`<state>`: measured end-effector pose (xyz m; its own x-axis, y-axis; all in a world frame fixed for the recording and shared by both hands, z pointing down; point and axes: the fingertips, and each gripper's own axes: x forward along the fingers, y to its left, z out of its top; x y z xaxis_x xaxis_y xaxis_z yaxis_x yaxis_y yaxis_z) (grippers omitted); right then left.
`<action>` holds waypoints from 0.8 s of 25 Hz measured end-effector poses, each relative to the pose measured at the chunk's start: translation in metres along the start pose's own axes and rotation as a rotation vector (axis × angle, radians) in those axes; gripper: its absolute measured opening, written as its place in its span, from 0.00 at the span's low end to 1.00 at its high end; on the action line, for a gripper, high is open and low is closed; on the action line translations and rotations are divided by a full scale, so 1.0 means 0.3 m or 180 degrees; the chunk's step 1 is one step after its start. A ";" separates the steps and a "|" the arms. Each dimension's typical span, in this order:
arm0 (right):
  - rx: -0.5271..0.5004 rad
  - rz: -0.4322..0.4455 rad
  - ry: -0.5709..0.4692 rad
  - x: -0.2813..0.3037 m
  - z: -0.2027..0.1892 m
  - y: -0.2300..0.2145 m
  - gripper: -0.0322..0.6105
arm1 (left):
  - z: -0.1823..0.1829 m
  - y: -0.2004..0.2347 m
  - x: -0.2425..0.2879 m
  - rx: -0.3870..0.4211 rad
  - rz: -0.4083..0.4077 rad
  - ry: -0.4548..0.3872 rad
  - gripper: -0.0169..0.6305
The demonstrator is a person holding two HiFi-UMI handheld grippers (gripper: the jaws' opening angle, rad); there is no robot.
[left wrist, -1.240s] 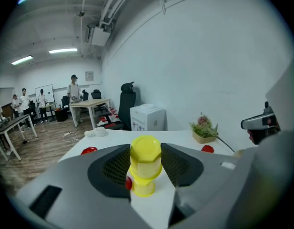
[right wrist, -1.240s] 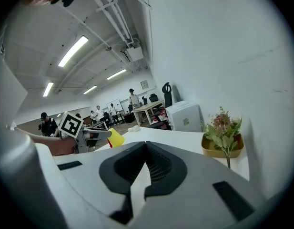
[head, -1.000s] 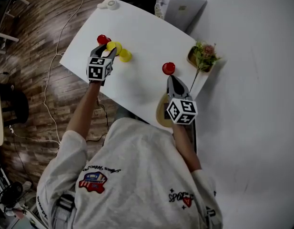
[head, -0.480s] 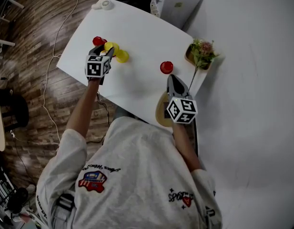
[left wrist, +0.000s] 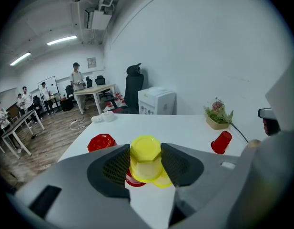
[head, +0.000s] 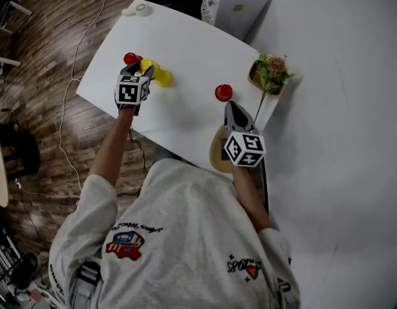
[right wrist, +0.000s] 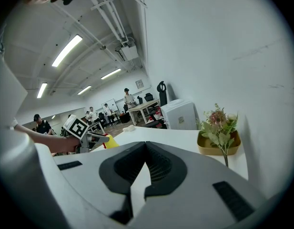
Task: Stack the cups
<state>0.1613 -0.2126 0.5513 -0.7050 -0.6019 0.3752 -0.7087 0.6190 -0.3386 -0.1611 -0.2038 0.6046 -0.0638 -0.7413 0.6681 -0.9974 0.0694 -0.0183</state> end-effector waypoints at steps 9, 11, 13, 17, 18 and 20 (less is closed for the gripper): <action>0.0012 -0.0023 -0.0016 -0.007 0.007 -0.018 0.05 | 0.047 -0.021 -0.046 0.0106 0.0013 -0.0114 0.35; 0.0020 -0.0024 -0.0021 -0.010 0.004 -0.019 0.05 | 0.065 -0.039 -0.082 0.0112 0.0016 -0.0206 0.36; 0.0020 -0.0026 -0.0031 -0.014 0.004 -0.019 0.05 | 0.078 -0.073 -0.116 0.0154 -0.0004 -0.0291 0.36; 0.0009 -0.0040 -0.0063 -0.026 0.013 -0.021 0.05 | 0.093 -0.187 -0.143 0.0320 -0.0185 -0.0387 0.36; 0.0008 -0.0045 -0.0072 -0.030 0.015 -0.021 0.05 | 0.092 -0.217 -0.138 0.0339 -0.0252 -0.0394 0.36; 0.0009 -0.0060 -0.0086 -0.038 0.020 -0.023 0.05 | 0.086 -0.278 -0.120 0.0349 -0.0393 -0.0406 0.36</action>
<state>0.1742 -0.2130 0.5442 -0.6921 -0.6269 0.3579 -0.7218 0.6061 -0.3342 -0.0766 -0.2002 0.5628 0.0623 -0.8186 0.5709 -0.9951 -0.0950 -0.0275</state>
